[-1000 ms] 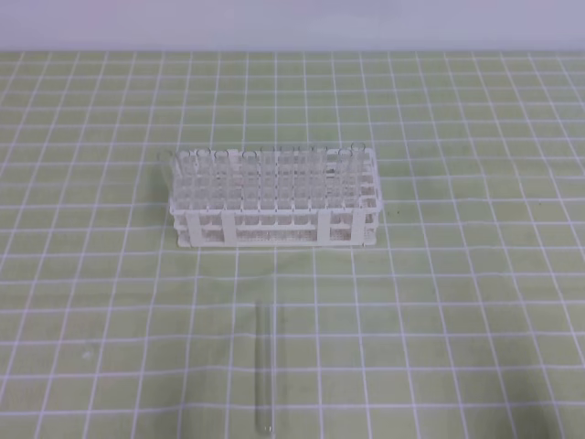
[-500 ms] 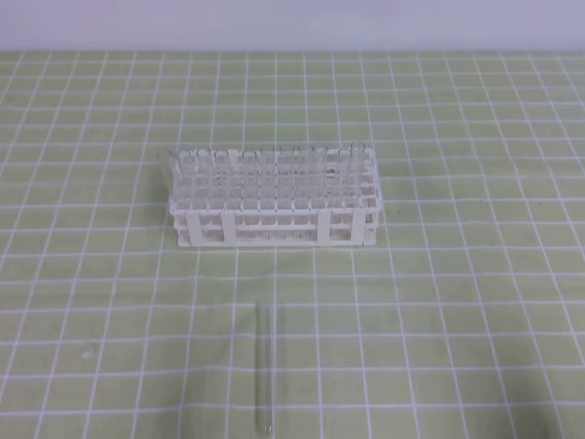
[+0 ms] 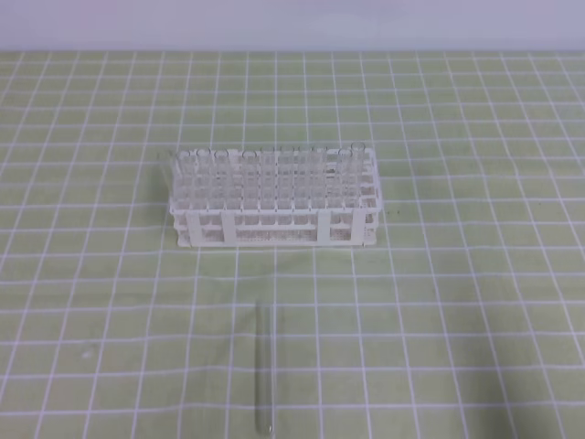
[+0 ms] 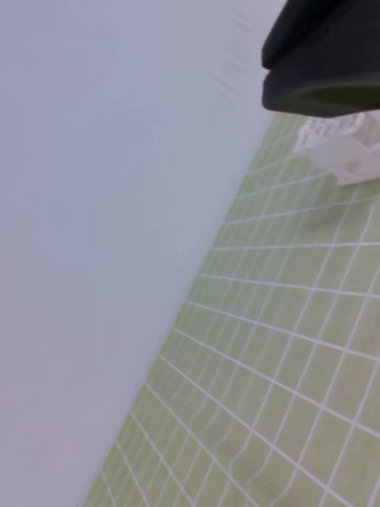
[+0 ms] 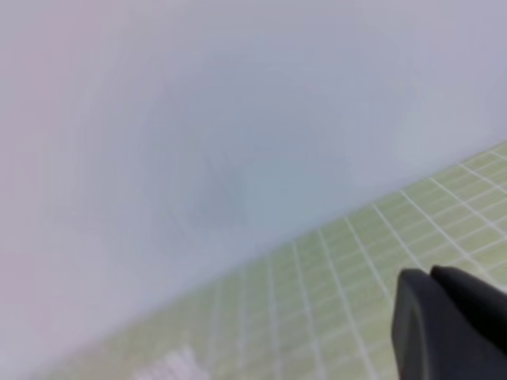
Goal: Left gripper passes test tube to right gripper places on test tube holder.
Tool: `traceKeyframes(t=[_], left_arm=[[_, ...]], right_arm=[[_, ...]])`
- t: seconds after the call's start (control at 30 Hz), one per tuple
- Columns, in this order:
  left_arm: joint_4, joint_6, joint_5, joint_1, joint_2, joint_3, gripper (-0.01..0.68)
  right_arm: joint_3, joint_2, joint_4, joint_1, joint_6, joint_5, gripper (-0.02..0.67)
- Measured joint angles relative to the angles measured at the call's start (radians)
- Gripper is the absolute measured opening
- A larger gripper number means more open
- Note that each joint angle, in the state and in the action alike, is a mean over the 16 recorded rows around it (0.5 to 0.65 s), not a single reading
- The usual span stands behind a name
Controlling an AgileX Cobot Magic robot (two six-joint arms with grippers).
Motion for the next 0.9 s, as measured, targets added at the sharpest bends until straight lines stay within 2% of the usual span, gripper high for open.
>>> traceKeyframes(t=[0.23,0.4,0.67,0.9], left_arm=[[-0.051,-0.047,-0.006,0.0,-0.005,0.0,-0.003],[-0.065,-0.064,0.016,0.0,0.004,-0.011,-0.003],[-0.096,-0.082,0.087,-0.012,0.137,-0.122,-0.003],[-0.127,0.028,0.276,-0.057,0.394,-0.347,-0.003]], right_arm=[[0.0,0.0,0.195,0.0,0.0,-0.105,-0.018],[-0.009,0.002,0.229,0.0,-0.001,-0.073,-0.018],[-0.124,0.095,0.188,0.0,-0.02,0.103,-0.018],[-0.341,0.321,0.115,0.0,-0.057,0.353,-0.018]])
